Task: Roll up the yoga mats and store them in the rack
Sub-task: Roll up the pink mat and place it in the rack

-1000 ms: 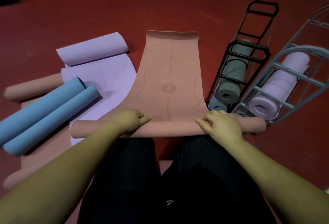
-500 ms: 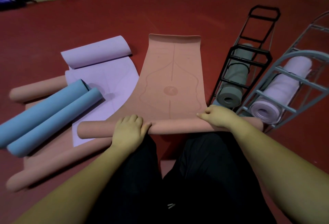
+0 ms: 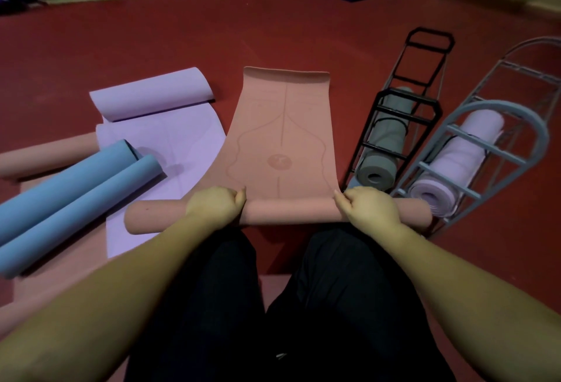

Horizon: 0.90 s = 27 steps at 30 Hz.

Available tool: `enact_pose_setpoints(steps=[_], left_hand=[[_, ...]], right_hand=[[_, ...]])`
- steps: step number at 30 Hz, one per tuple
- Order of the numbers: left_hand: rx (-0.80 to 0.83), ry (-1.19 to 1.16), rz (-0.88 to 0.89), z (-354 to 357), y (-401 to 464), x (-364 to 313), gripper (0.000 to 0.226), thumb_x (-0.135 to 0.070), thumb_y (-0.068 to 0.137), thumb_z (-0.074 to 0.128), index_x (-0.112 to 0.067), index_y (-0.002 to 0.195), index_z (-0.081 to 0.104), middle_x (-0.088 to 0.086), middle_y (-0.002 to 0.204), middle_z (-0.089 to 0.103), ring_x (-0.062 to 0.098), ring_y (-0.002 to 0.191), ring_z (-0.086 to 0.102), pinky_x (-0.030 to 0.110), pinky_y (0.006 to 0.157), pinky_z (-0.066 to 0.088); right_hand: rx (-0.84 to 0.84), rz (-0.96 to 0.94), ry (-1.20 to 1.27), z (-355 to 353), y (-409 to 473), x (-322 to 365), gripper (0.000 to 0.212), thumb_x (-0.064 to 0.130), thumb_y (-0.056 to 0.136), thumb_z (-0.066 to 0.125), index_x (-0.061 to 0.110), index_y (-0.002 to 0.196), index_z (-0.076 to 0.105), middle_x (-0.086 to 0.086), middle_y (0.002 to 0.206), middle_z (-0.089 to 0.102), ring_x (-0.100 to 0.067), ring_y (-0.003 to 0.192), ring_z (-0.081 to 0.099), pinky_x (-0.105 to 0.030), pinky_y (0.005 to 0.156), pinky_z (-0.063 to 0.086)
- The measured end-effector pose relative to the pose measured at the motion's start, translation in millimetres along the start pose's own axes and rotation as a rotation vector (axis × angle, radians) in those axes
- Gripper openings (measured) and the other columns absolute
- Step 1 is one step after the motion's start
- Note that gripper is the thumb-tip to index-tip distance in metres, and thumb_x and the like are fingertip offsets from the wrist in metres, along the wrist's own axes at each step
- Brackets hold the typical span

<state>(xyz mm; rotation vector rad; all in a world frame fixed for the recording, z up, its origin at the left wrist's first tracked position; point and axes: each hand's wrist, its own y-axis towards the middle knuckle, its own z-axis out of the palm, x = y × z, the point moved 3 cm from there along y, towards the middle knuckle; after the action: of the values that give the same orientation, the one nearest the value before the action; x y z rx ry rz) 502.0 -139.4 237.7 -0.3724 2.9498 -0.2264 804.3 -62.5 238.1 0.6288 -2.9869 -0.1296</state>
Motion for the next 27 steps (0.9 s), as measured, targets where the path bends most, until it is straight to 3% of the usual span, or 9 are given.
enact_pose_setpoints(steps=[2,6,10,13,18,20,23,25,27], left_hand=[[0.053,0.0,0.001,-7,0,1,0.057,-0.046,0.104,0.02,-0.015,0.082,0.062,0.017,0.108,0.067,0.032,0.101,0.059,0.036,0.087,0.044],[0.157,-0.015,-0.02,-13,-7,4,0.063,-0.047,0.104,0.016,-0.009,0.114,0.066,0.017,0.126,0.061,0.031,0.116,0.055,0.039,0.098,0.04],[0.246,-0.002,-0.002,-9,-17,5,0.058,-0.041,0.106,0.017,-0.009,0.124,0.061,0.017,0.133,0.057,0.031,0.121,0.052,0.039,0.102,0.038],[0.21,0.072,0.02,1,-20,5,0.051,-0.034,0.105,0.018,-0.014,0.129,0.059,0.015,0.132,0.053,0.031,0.123,0.044,0.041,0.107,0.034],[0.18,-0.048,-0.078,8,-19,11,0.049,-0.042,0.103,0.024,-0.012,0.101,0.063,0.016,0.119,0.061,0.031,0.105,0.055,0.037,0.093,0.043],[0.169,-0.068,-0.078,7,-17,10,0.046,-0.044,0.103,0.027,-0.015,0.093,0.062,0.014,0.114,0.064,0.029,0.099,0.055,0.035,0.085,0.043],[0.193,-0.076,-0.067,5,-8,9,0.037,-0.045,0.101,0.036,-0.019,0.097,0.061,0.009,0.113,0.064,0.027,0.1,0.055,0.034,0.081,0.041],[0.245,-0.095,-0.079,6,2,8,0.032,-0.044,0.1,0.039,-0.02,0.093,0.06,0.009,0.114,0.063,0.026,0.098,0.053,0.035,0.086,0.043],[0.205,-0.079,-0.093,6,7,5,0.032,-0.041,0.099,0.041,-0.018,0.094,0.062,0.01,0.111,0.064,0.028,0.098,0.054,0.035,0.084,0.045]], right_hand=[[0.089,0.005,-0.011,-10,5,-1,0.056,0.054,0.1,0.031,0.017,0.084,0.069,-0.01,0.085,0.067,-0.032,0.088,0.063,-0.033,0.065,0.039],[0.322,-0.03,0.011,-28,3,0,0.057,0.052,0.103,0.027,0.016,0.087,0.068,-0.011,0.083,0.063,-0.031,0.085,0.058,-0.034,0.069,0.042],[0.564,-0.03,0.101,-20,1,-4,0.055,0.057,0.101,0.027,0.021,0.123,0.062,-0.01,0.13,0.061,-0.029,0.119,0.054,-0.036,0.098,0.042],[0.679,-0.002,0.141,-6,5,-5,0.055,0.063,0.099,0.028,0.029,0.13,0.058,-0.005,0.14,0.055,-0.026,0.13,0.048,-0.037,0.106,0.037],[0.616,-0.062,0.2,0,8,-1,0.041,0.051,0.102,0.034,0.027,0.104,0.067,0.004,0.095,0.047,-0.025,0.112,0.049,-0.037,0.097,0.038],[0.574,-0.016,0.236,2,7,-3,0.041,0.054,0.101,0.037,0.023,0.087,0.059,0.003,0.096,0.056,-0.022,0.1,0.055,-0.034,0.086,0.042],[0.547,0.057,0.24,4,13,-5,0.049,0.061,0.096,0.042,0.017,0.091,0.063,-0.004,0.094,0.064,-0.024,0.093,0.058,-0.034,0.079,0.044],[0.591,0.073,0.232,4,20,-5,0.049,0.062,0.094,0.043,0.019,0.097,0.066,-0.004,0.103,0.066,-0.025,0.099,0.058,-0.035,0.083,0.044],[0.67,0.076,0.217,2,28,-3,0.051,0.06,0.096,0.043,0.022,0.119,0.067,-0.002,0.13,0.061,-0.025,0.119,0.053,-0.034,0.097,0.041]])
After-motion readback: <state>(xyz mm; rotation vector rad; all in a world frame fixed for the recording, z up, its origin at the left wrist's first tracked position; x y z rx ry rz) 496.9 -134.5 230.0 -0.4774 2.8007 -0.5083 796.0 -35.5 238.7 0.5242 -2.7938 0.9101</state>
